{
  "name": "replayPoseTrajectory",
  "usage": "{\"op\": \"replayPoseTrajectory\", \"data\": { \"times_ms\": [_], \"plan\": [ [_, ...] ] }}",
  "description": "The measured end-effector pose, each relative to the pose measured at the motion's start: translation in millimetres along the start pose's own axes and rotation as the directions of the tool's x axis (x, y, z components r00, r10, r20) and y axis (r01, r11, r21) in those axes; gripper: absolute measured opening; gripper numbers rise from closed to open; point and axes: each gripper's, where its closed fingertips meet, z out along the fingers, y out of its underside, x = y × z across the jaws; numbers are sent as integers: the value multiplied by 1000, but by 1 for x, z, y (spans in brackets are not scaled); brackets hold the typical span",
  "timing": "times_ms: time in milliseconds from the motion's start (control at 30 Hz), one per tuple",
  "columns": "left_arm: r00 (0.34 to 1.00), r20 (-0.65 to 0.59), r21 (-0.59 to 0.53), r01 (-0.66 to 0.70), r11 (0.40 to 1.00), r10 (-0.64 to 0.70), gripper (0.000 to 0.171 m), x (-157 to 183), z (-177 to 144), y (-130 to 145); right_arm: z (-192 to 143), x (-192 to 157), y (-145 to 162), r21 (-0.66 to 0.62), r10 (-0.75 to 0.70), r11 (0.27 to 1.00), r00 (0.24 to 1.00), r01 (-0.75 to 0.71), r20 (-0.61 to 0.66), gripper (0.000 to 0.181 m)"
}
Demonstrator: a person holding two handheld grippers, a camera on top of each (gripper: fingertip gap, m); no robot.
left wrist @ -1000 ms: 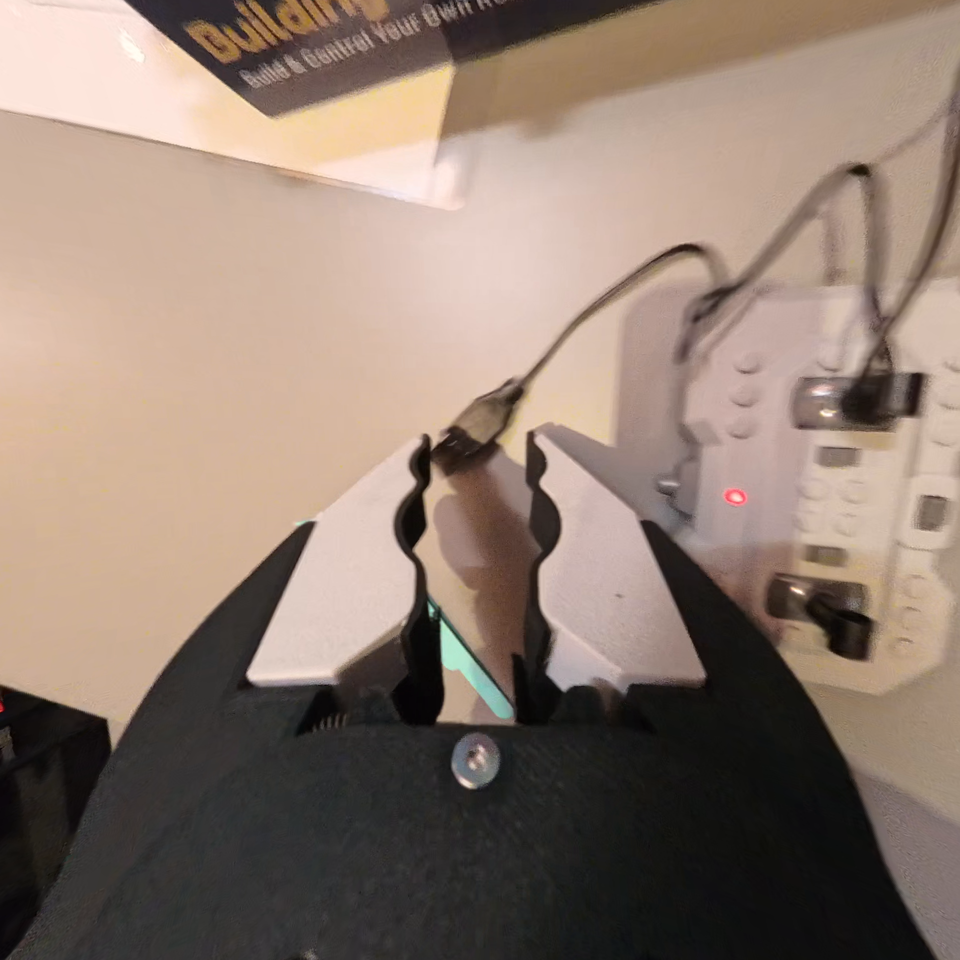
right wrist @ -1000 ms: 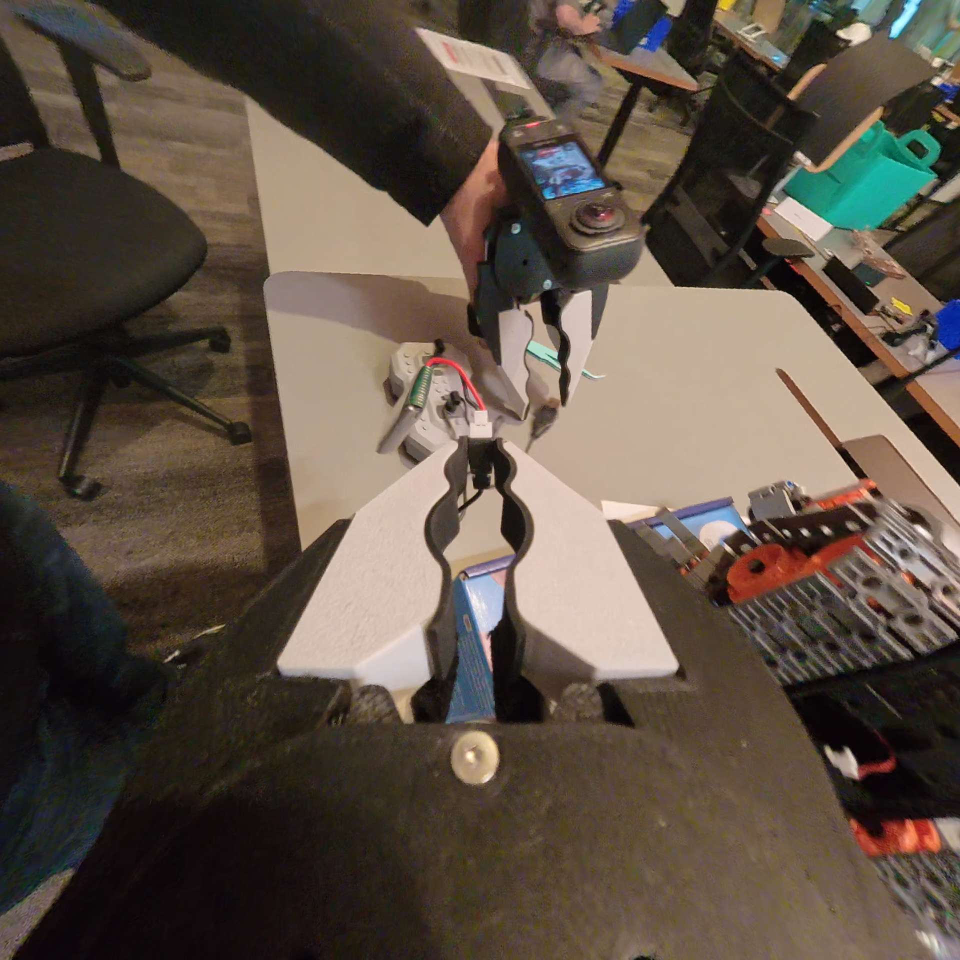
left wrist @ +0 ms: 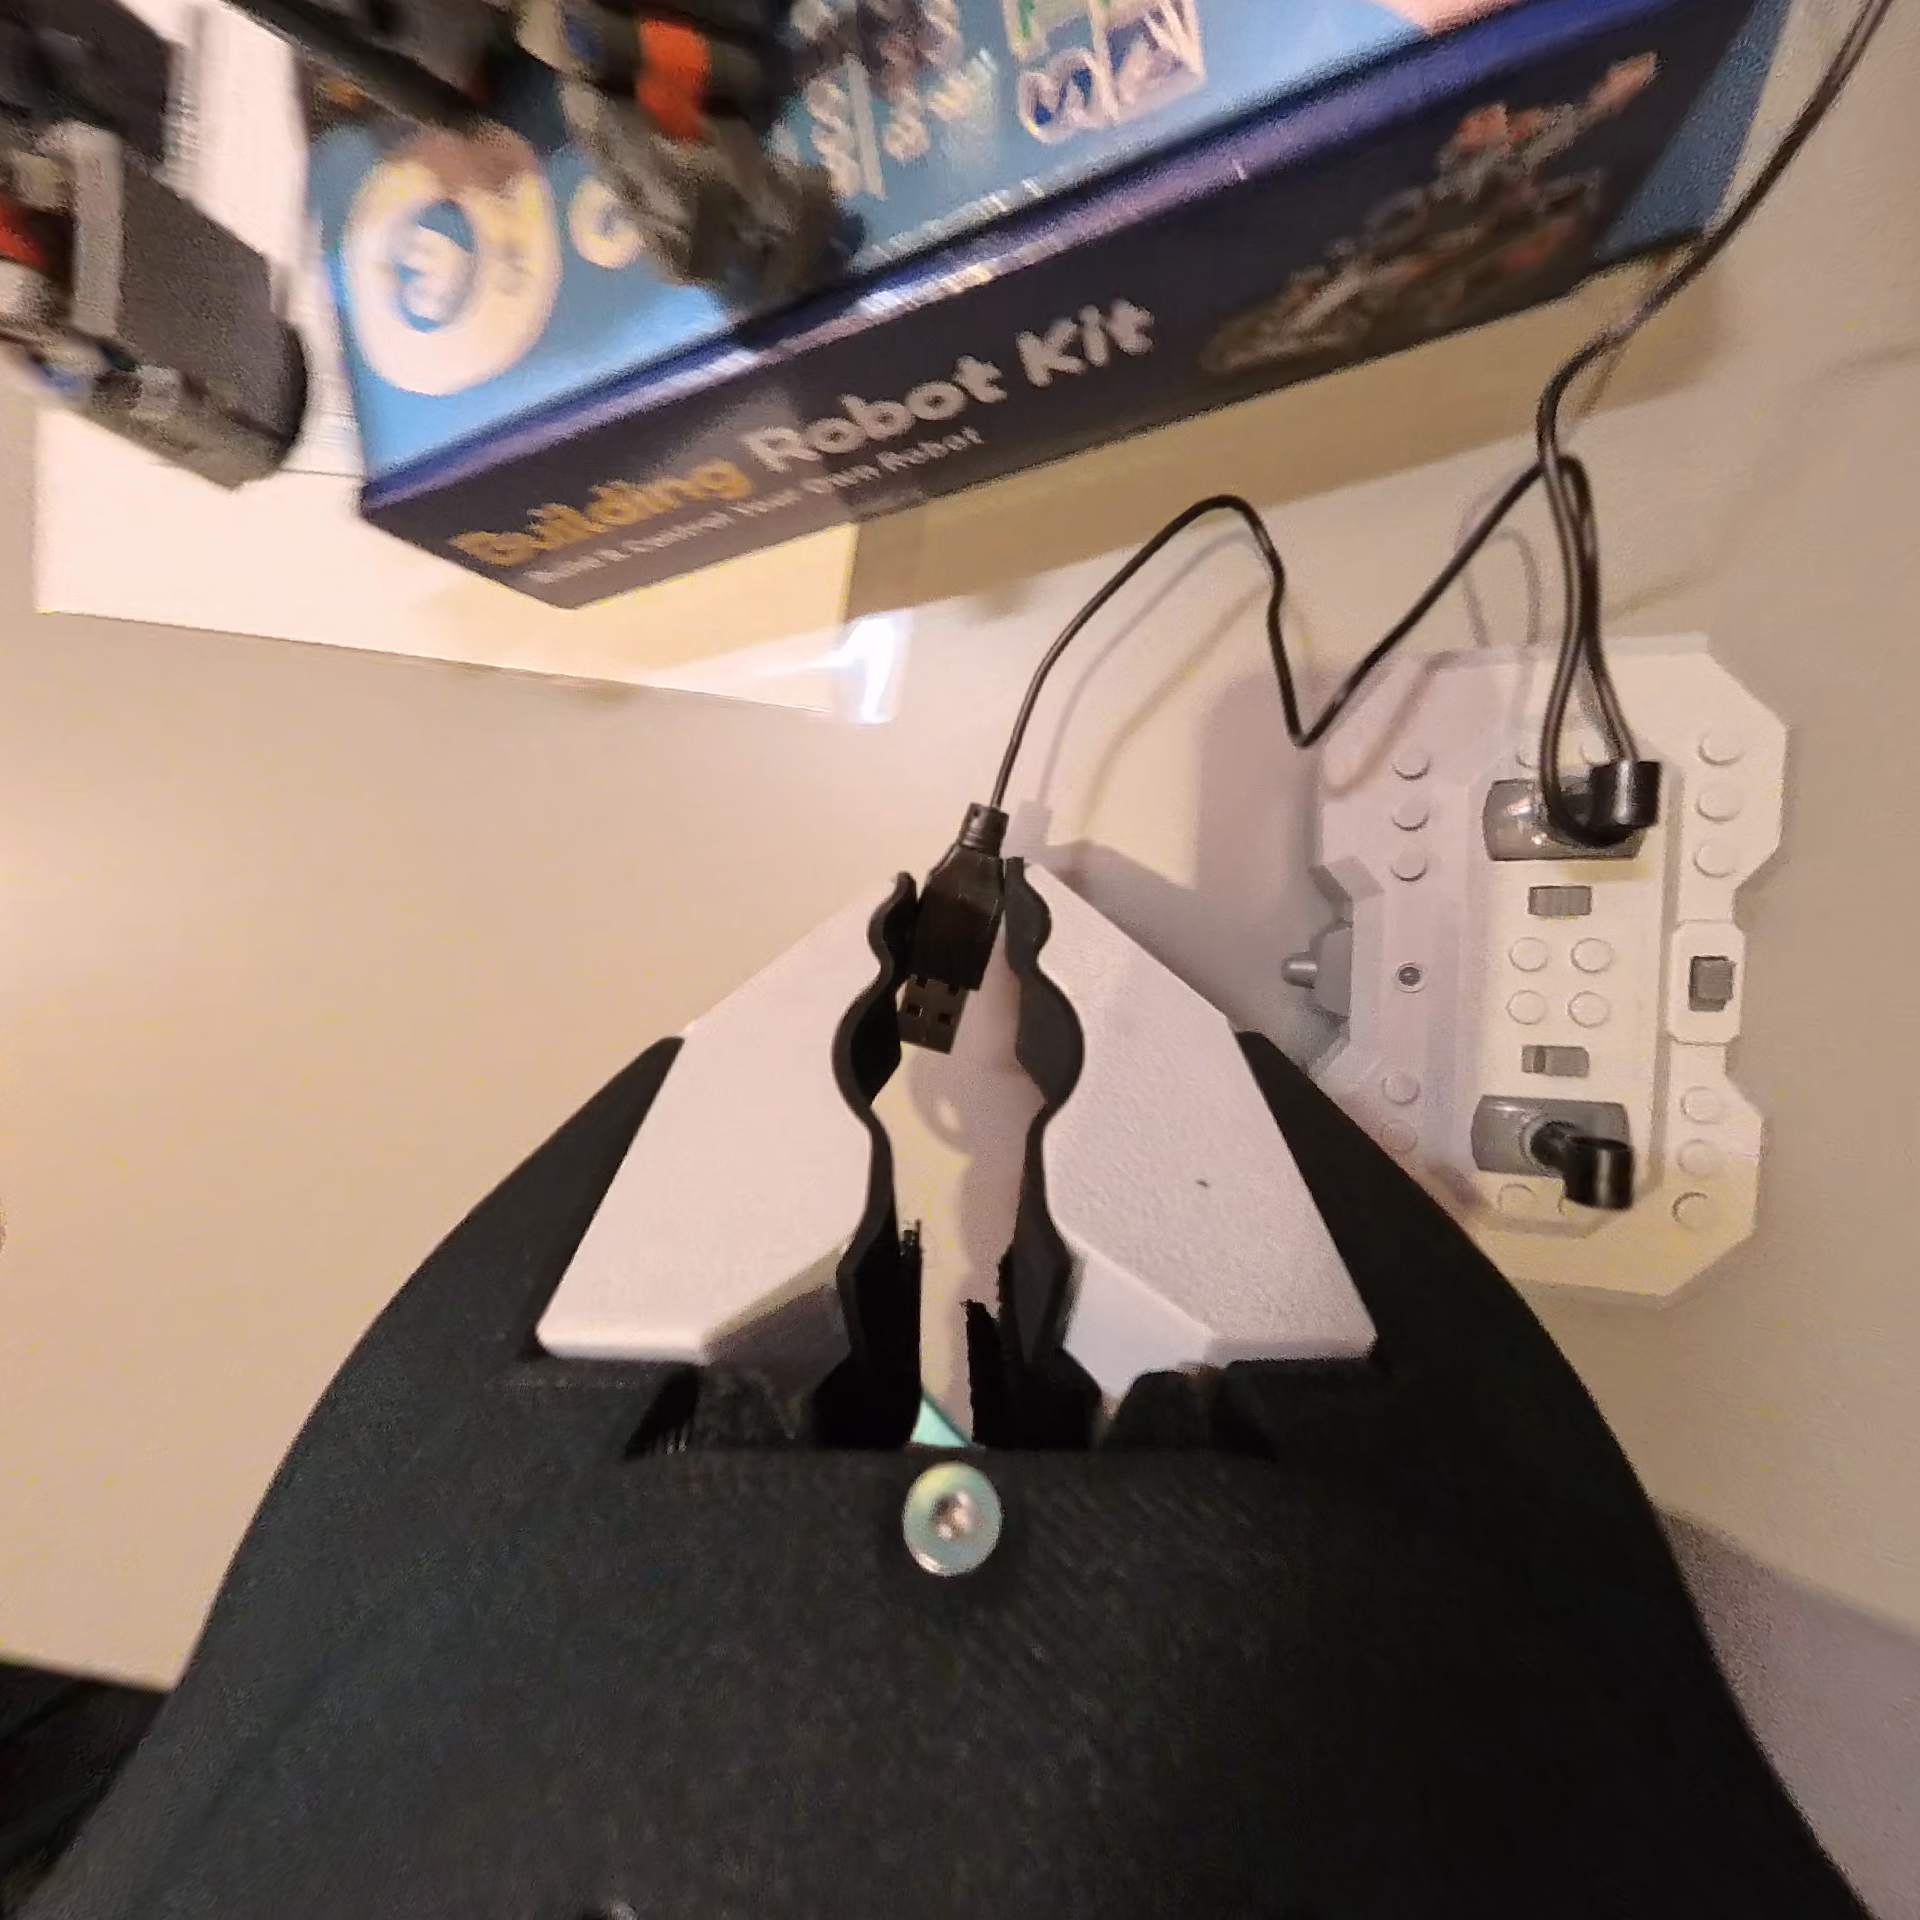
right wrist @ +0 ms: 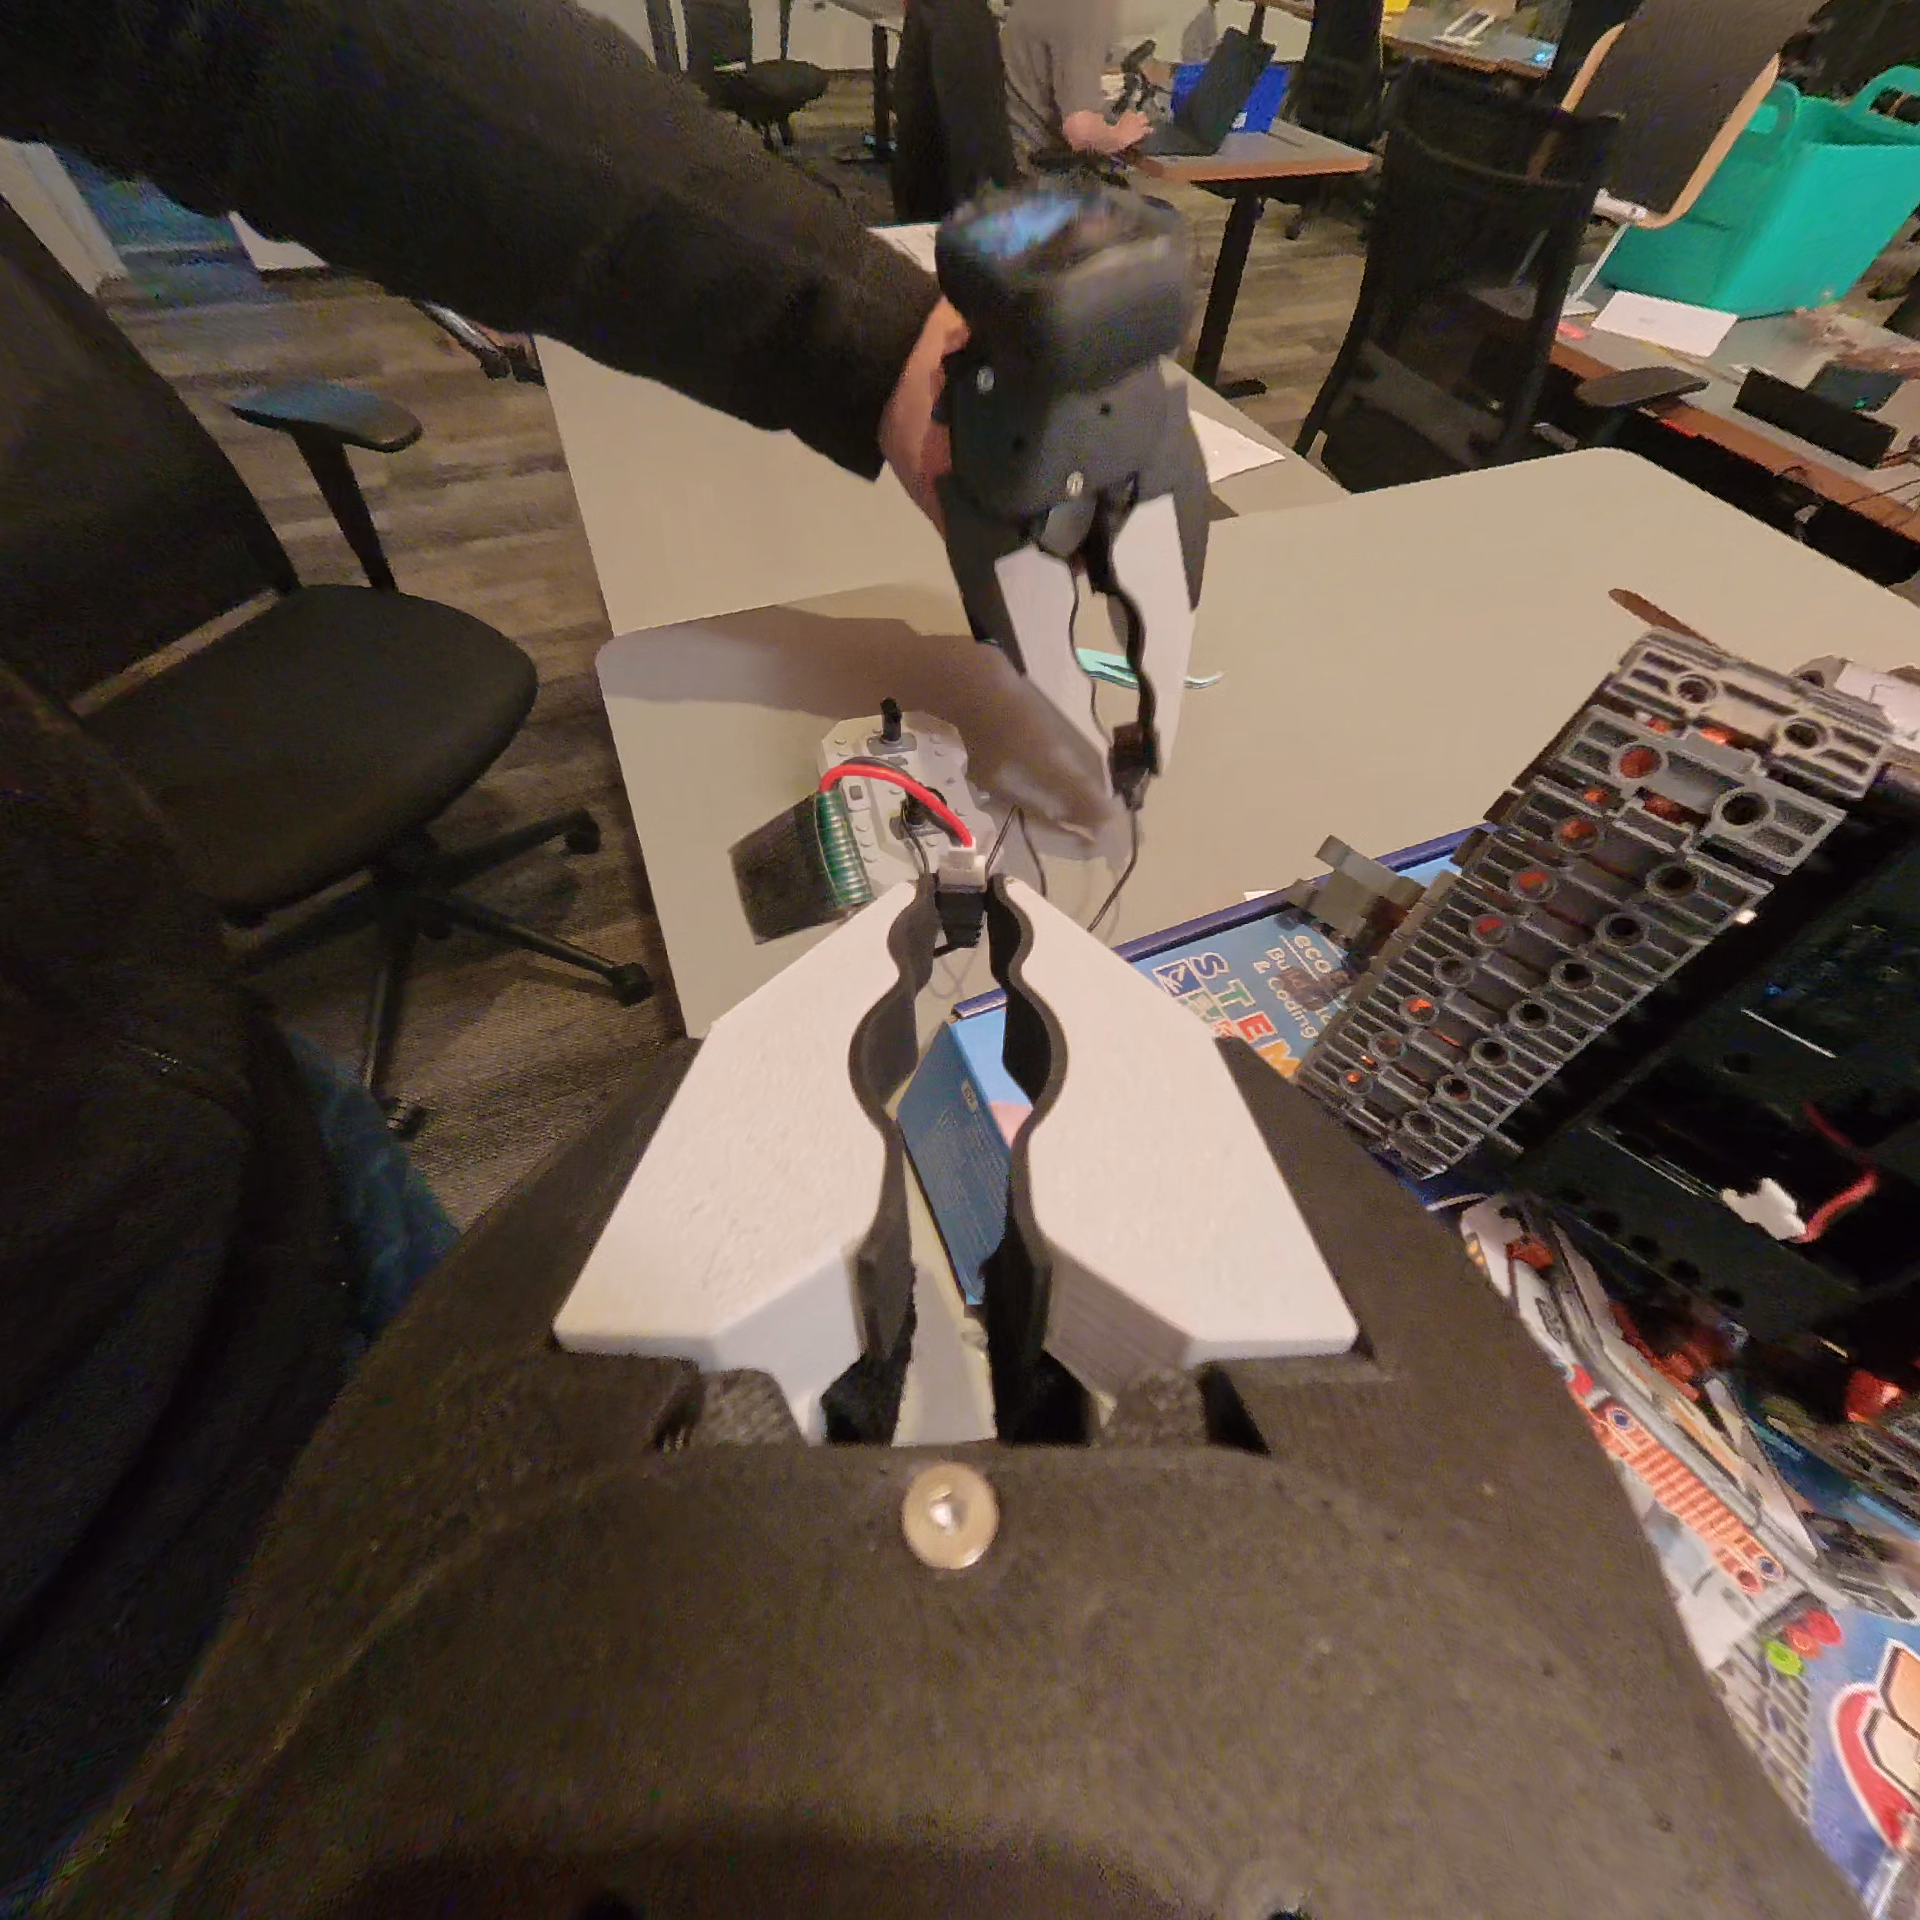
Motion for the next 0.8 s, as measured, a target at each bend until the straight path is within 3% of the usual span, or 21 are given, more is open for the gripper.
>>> {"op": "replayPoseTrajectory", "data": {
  "times_ms": [200, 367, 500, 633, 800],
  "plan": [
    [971, 208, 127, 89, 988, -115, 13, -35, -71, -18, 14, -11, 0, -2, 3, 1000, 1000, -3, 25, 7],
    [931, 320, 170, 127, 977, -177, 13, -36, -133, -10, 27, -30, -14, 25, -11, 1000, 993, 8, 114, 7],
    [888, 412, 218, 121, 968, -204, 13, -30, -178, -18, 16, -37, -34, 102, 9, 995, 992, -22, 124, 7],
    [870, 448, 271, 85, 959, -204, 13, -19, -199, -43, -12, -36, -52, 190, 66, 979, 996, -75, 55, 7],
    [880, 440, 346, 16, 938, -178, 13, -9, -199, -92, -56, -35, -50, 222, 132, 969, 987, -108, -96, 7]
  ]
}}
